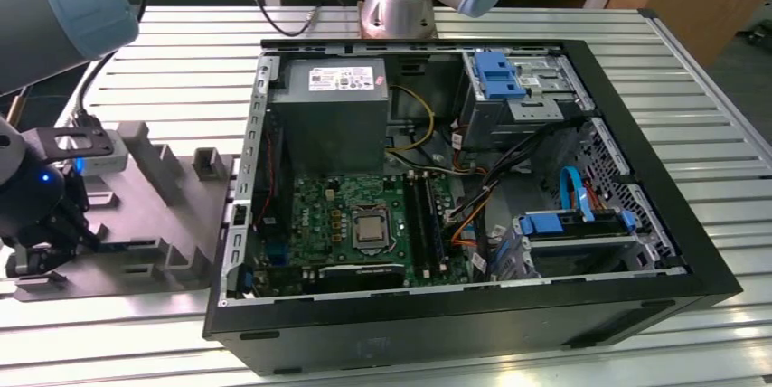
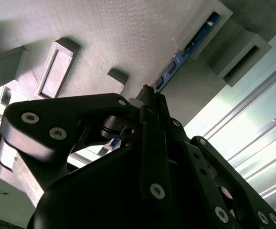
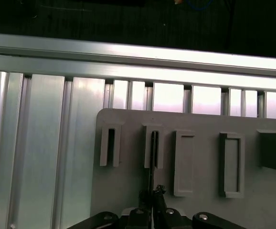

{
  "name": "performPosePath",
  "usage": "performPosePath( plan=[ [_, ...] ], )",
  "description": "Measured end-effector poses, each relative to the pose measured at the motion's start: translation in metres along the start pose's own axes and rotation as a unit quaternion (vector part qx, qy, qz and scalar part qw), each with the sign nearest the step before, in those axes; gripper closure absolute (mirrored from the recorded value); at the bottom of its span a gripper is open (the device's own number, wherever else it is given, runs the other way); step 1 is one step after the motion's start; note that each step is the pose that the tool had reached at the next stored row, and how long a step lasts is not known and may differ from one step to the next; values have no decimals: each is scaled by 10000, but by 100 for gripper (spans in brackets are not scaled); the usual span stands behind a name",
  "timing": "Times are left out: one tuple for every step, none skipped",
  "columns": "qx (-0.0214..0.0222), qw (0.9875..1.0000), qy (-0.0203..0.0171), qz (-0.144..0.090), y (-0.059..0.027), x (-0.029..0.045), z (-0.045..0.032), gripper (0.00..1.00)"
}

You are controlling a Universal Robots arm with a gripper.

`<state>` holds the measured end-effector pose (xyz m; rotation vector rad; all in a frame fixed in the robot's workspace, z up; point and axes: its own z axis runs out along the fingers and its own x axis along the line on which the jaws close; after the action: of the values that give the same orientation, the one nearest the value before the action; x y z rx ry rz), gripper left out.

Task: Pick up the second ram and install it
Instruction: 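Pick up the second ram and move it above second insertion slot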

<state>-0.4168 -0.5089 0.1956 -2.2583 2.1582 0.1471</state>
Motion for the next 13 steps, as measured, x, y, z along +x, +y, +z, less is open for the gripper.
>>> performPosePath(
  plan=[
    [0,10000,0,0,0,0,0,85],
    [-1,10000,0,0,0,0,0,85],
    [0,10000,0,0,0,0,1,85],
    [1,10000,0,0,-1,0,2,85],
    [1,10000,0,0,-1,0,2,85],
    [1,10000,0,0,-1,0,3,85],
    [1,10000,0,0,-1,0,3,84],
    [1,10000,0,0,-1,0,3,84],
    [1,10000,0,0,-1,0,3,77],
    [1,10000,-1,0,-1,0,4,77],
    [1,10000,0,0,-1,0,4,77],
    [1,10000,-1,0,-1,0,4,77],
    [1,10000,-1,0,0,0,-1,77]
  ],
)
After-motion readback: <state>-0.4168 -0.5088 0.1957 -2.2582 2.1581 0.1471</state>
